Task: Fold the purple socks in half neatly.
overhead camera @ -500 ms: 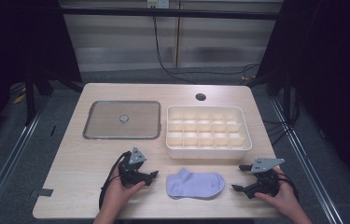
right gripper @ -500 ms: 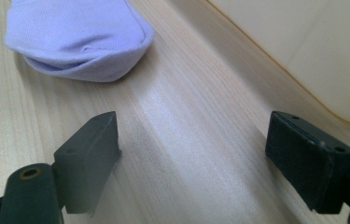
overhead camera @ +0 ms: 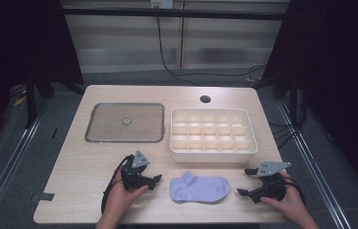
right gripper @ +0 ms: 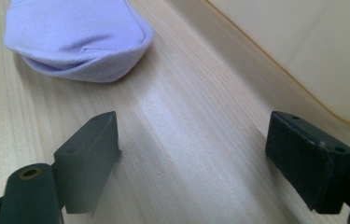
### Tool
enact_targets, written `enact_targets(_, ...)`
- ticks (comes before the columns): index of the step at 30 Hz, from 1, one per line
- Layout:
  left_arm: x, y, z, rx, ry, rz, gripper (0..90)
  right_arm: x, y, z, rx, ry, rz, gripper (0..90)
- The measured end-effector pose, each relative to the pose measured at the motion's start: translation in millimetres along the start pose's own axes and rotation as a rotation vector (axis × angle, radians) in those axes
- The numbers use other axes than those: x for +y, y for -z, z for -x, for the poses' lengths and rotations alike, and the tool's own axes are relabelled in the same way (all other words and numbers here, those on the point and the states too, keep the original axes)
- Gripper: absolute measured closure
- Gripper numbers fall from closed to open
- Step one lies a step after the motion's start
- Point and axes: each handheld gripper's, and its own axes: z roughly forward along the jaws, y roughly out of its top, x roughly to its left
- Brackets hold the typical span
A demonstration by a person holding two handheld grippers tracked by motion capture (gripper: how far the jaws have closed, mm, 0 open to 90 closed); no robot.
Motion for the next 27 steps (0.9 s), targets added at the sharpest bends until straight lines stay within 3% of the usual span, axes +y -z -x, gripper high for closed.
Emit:
enact_targets(8,0.4,0.2,1.3,0.011,0.016,-0.002,19.2,1.5,-0.1,-2.2,-0.009,-0.010,0.000,20.5)
enact_targets(15,5.4,2.1,4.4,-0.028,0.064,-0.017,25.4,7.3,-0.2,-8.6,0.020,0.008,-0.025,27.1)
enact_targets(17,7.4,4.0,6.6,-0.027,0.056,-0.013,26.6,8.9,0.0,-10.8,0.032,0.003,-0.021,27.4)
enact_targets(21,12.7,6.7,12.0,-0.068,0.067,-0.007,27.3,10.8,0.0,-12.3,0.033,0.010,-0.016,27.9)
enact_targets(27,17.9,6.9,14.6,-0.122,0.130,-0.057,32.2,13.2,-0.7,-17.4,0.056,0.024,-0.009,30.0)
